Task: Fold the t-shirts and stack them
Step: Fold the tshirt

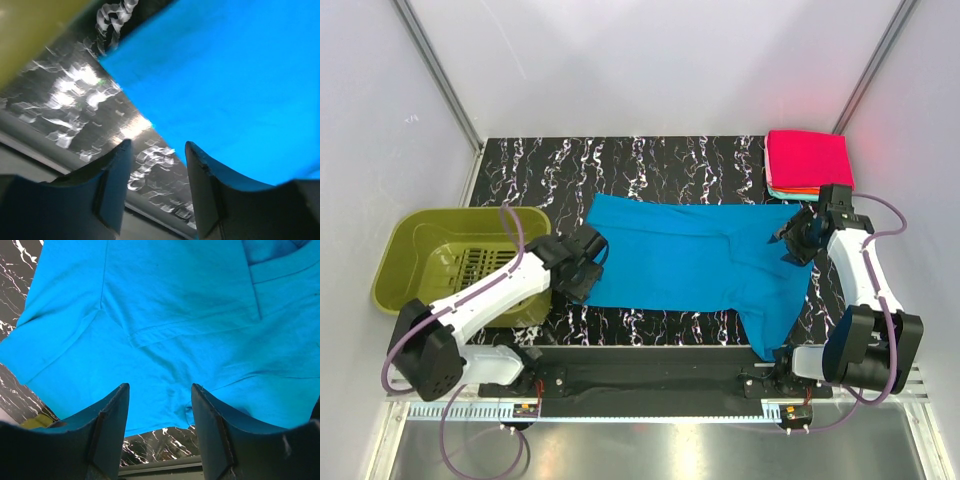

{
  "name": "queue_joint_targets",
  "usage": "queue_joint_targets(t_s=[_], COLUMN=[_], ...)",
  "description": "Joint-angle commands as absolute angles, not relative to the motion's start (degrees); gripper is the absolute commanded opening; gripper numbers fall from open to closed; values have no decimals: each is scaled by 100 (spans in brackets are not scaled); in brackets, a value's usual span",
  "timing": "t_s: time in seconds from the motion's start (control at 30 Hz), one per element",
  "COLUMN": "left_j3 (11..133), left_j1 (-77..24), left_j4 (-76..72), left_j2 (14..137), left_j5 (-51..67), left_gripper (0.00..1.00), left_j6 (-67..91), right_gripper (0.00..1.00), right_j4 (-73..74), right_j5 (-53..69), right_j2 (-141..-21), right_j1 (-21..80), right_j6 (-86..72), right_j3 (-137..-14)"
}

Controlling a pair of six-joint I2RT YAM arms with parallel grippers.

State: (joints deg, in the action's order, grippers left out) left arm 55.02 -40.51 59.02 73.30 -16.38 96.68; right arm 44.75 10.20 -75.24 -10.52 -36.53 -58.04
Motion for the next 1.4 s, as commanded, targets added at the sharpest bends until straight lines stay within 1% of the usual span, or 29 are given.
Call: queue_joint_targets(t_s=[0.0, 0.2, 0.3, 0.37, 0.6, 0.7, 0.8, 0.9, 1.03, 1.1, 1.13, 1.2, 1.27, 1.37], left_j3=[5028, 5212, 5361, 5598, 6608, 6671, 6540, 6023, 5713, 5852, 5975, 6387, 6573, 6749], left_j1=[-3718, -3735, -3788, -3876, -4482, -4535, -4465, -4088, -3701, -3656, -3656, -3665, -3656, -3656], left_j4=[5292, 5370, 5423, 5659, 6793, 7075, 7277, 7339, 7260, 7199, 7190, 7373, 7566, 7532], left_j2=[7434, 8102, 8244, 8314, 9070, 8922, 8579, 8192, 7744, 7603, 7603, 7725, 7822, 7744], left_j5=[-1091, -985, -1177, -1484, -1801, -1942, -2354, -2513, -2680, -2768, -2951, -3049, -2875, -2130], left_gripper=[50, 46, 43, 43, 42, 42, 44, 45, 45, 45, 45, 47, 52, 53], left_j6=[10792, 11206, 11285, 11433, 11900, 12076, 12295, 12235, 11893, 11734, 11403, 11216, 11258, 11373], right_gripper=[59, 59, 59, 59, 59, 59, 59, 59, 59, 59, 59, 59, 59, 59], right_j4=[4281, 4140, 4113, 4113, 4043, 4043, 4096, 4122, 4122, 4131, 4131, 4166, 4184, 4219], right_j5=[1160, 1301, 1292, 1292, 1397, 1328, 1257, 1274, 1292, 1336, 1345, 1362, 1354, 1319], right_j2=[-7506, -7629, -7638, -7638, -7761, -7708, -7647, -7515, -7453, -7462, -7445, -7418, -7392, -7356], right_j1=[-1028, -1028, -1028, -1028, -1028, -1028, -1028, -1028, -1028, -1028, -1028, -1028, -1028, -1028], right_j6=[-3656, -3621, -3577, -3560, -3516, -3428, -3349, -3366, -3375, -3384, -3375, -3375, -3375, -3375], right_j3=[-5766, -5713, -5730, -5757, -5766, -5774, -5774, -5775, -5766, -5774, -5774, -5801, -5809, -5827])
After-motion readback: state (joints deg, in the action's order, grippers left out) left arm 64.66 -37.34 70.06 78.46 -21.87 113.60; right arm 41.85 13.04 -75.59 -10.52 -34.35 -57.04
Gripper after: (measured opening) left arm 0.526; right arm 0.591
